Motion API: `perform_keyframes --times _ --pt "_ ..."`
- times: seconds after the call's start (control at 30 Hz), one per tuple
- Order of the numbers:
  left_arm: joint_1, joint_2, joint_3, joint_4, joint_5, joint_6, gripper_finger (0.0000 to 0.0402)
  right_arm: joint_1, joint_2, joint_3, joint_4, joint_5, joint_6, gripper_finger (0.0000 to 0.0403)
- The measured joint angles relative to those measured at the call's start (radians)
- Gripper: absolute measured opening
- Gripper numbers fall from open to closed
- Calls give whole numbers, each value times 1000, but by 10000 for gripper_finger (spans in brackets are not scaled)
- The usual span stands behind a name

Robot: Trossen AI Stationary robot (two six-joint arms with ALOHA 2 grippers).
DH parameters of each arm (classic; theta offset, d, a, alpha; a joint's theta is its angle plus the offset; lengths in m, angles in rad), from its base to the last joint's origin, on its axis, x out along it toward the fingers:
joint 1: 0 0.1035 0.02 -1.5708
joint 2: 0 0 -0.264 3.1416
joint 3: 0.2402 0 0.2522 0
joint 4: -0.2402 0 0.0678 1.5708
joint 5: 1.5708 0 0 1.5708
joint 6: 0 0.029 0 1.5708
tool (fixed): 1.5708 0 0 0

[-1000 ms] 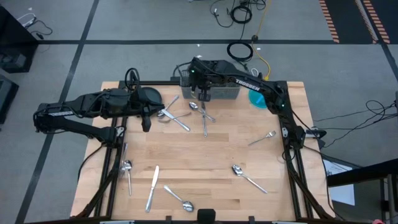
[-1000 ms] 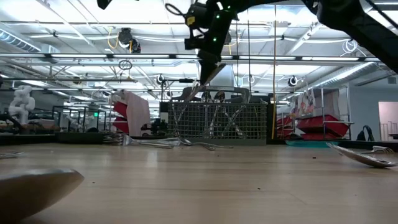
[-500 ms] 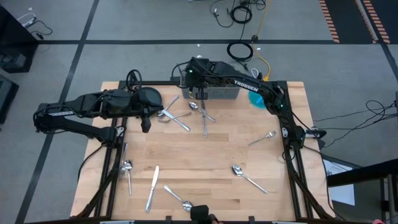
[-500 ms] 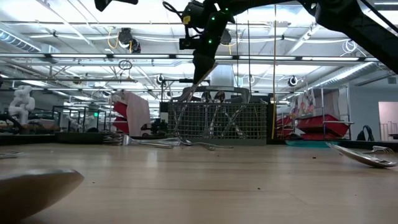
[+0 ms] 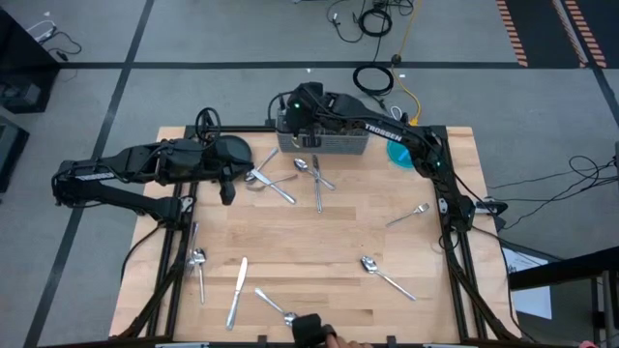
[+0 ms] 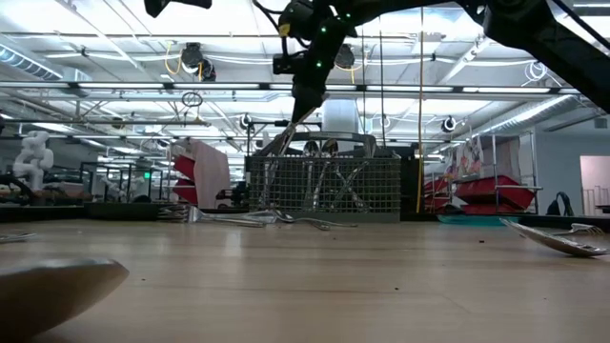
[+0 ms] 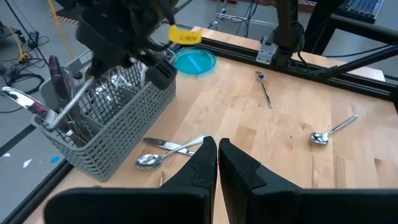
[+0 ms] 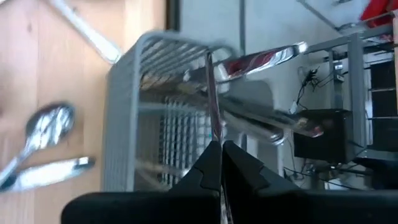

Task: Sort silverware
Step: Put the knife into the silverware basket

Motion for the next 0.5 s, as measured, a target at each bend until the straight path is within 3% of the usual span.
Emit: perform_keyframes --times 0.23,0.5 --pt "0 0 0 0 -10 -6 24 1 0 0 -153 1 -48 0" --pt "0 0 0 11 -77 -7 24 32 0 0 -148 131 -229 0"
